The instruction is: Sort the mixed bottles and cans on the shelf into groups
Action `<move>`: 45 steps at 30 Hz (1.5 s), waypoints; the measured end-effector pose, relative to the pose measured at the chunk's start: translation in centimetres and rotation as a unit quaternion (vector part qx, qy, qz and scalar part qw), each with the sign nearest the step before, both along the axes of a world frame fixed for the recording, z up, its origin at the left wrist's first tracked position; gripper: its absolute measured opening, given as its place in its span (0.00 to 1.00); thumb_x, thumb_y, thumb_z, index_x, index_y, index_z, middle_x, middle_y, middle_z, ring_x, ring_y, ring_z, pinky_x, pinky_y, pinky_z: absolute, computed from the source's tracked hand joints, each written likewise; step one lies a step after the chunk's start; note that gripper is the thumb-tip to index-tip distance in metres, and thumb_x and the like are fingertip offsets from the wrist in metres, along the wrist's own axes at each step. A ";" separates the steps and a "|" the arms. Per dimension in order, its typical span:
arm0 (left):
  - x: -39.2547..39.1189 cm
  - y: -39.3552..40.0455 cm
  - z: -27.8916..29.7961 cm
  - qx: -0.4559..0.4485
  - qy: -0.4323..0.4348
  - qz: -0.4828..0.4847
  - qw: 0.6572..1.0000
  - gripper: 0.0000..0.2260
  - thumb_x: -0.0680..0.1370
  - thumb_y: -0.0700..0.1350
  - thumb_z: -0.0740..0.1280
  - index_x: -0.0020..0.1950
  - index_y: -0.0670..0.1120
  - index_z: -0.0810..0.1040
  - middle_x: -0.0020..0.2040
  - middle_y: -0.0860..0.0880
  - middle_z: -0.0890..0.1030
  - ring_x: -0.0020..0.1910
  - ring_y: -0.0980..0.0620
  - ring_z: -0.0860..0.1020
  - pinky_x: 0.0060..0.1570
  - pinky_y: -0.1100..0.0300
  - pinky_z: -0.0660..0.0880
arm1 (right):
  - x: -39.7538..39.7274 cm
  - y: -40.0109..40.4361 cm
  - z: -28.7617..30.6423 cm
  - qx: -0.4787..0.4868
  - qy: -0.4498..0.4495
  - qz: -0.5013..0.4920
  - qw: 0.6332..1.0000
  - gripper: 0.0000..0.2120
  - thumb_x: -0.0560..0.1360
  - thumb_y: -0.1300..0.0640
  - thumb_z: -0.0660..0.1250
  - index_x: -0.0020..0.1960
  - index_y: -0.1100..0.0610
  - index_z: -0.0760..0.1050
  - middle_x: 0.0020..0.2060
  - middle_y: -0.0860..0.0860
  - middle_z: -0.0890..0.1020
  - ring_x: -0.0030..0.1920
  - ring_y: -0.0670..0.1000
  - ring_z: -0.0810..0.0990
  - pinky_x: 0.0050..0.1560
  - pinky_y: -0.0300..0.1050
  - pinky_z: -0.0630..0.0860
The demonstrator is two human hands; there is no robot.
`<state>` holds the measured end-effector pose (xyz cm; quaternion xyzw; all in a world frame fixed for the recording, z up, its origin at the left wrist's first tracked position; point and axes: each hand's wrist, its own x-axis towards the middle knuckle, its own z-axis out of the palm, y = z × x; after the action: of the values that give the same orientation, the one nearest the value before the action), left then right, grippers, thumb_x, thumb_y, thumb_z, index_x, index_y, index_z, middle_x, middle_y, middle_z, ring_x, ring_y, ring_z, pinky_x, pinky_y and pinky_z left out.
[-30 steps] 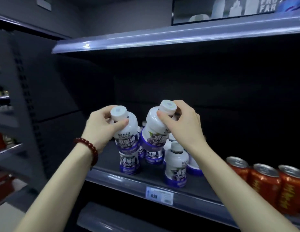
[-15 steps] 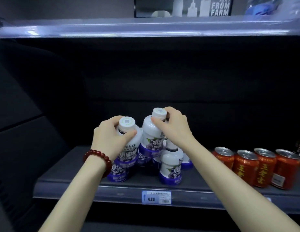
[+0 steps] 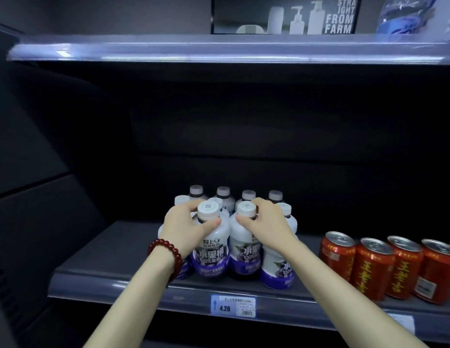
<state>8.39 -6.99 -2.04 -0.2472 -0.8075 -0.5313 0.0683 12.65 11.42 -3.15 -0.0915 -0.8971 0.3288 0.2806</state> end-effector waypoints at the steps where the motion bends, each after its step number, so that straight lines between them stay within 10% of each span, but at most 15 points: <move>1: -0.3 0.5 -0.6 -0.002 0.000 -0.004 1.000 0.14 0.69 0.46 0.74 0.54 0.52 0.82 0.49 0.56 0.83 0.52 0.57 0.80 0.53 0.59 0.77 | 0.2 0.3 -0.3 -0.004 -0.001 -0.002 1.000 0.12 0.72 0.52 0.69 0.37 0.53 0.68 0.32 0.45 0.73 0.34 0.45 0.71 0.31 0.36 0.63; 10: -2.9 2.3 -3.8 -0.045 0.019 -0.033 0.998 0.11 0.70 0.45 0.73 0.49 0.56 0.78 0.45 0.60 0.81 0.49 0.59 0.78 0.45 0.69 0.71 | 0.7 0.0 -1.6 0.004 0.001 -0.039 0.999 0.14 0.74 0.52 0.66 0.55 0.59 0.71 0.44 0.56 0.81 0.44 0.55 0.80 0.42 0.50 0.77; 15: -3.2 2.4 -4.3 -0.070 0.035 -0.011 0.997 0.16 0.72 0.47 0.70 0.59 0.50 0.77 0.52 0.53 0.82 0.53 0.55 0.78 0.55 0.58 0.75 | 1.2 -0.6 -2.8 0.050 -0.024 -0.044 0.998 0.16 0.76 0.51 0.65 0.59 0.59 0.69 0.47 0.57 0.82 0.47 0.60 0.81 0.44 0.53 0.78; 22: -3.4 3.0 -4.2 -0.142 0.094 -0.037 0.985 0.18 0.78 0.45 0.63 0.67 0.48 0.68 0.45 0.56 0.74 0.38 0.65 0.71 0.36 0.75 0.65 | 0.9 -1.0 -3.3 0.033 0.028 -0.033 0.999 0.10 0.77 0.57 0.64 0.55 0.61 0.71 0.50 0.57 0.79 0.49 0.57 0.78 0.46 0.49 0.73; 27: -3.5 2.7 -4.3 -0.137 0.091 -0.046 0.985 0.18 0.78 0.44 0.63 0.68 0.48 0.68 0.47 0.56 0.74 0.41 0.67 0.72 0.38 0.78 0.66 | 0.5 -1.0 -3.5 0.023 0.039 -0.037 0.998 0.12 0.77 0.56 0.65 0.57 0.61 0.71 0.50 0.57 0.79 0.48 0.57 0.78 0.43 0.46 0.70; 35: -2.5 3.4 -4.4 -0.135 0.081 -0.010 0.987 0.22 0.79 0.43 0.62 0.73 0.46 0.64 0.62 0.40 0.78 0.59 0.43 0.77 0.55 0.58 0.71 | 0.6 -0.9 -3.5 -0.029 0.035 -0.030 0.999 0.18 0.75 0.56 0.67 0.63 0.61 0.71 0.56 0.56 0.79 0.55 0.54 0.77 0.49 0.39 0.67; 41: -1.2 3.6 -3.8 -0.067 0.121 0.034 0.990 0.21 0.78 0.44 0.64 0.71 0.46 0.68 0.65 0.47 0.76 0.63 0.49 0.74 0.59 0.63 0.68 | 1.7 -0.6 -2.4 -0.060 0.068 -0.020 0.996 0.22 0.75 0.55 0.69 0.67 0.57 0.72 0.61 0.52 0.76 0.61 0.49 0.74 0.61 0.41 0.70; 45: 0.1 3.7 -3.3 -0.029 0.158 0.024 0.987 0.18 0.77 0.45 0.65 0.67 0.48 0.73 0.62 0.54 0.76 0.59 0.59 0.72 0.57 0.66 0.66 | 3.0 -0.4 -1.7 -0.106 0.111 -0.003 0.988 0.16 0.74 0.57 0.70 0.62 0.54 0.75 0.56 0.47 0.78 0.57 0.44 0.75 0.52 0.32 0.71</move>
<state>8.45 -3.34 -5.39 -0.3100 -0.8074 -0.4603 0.2005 15.61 11.00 -4.89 -0.0861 -0.8199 0.4298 0.3683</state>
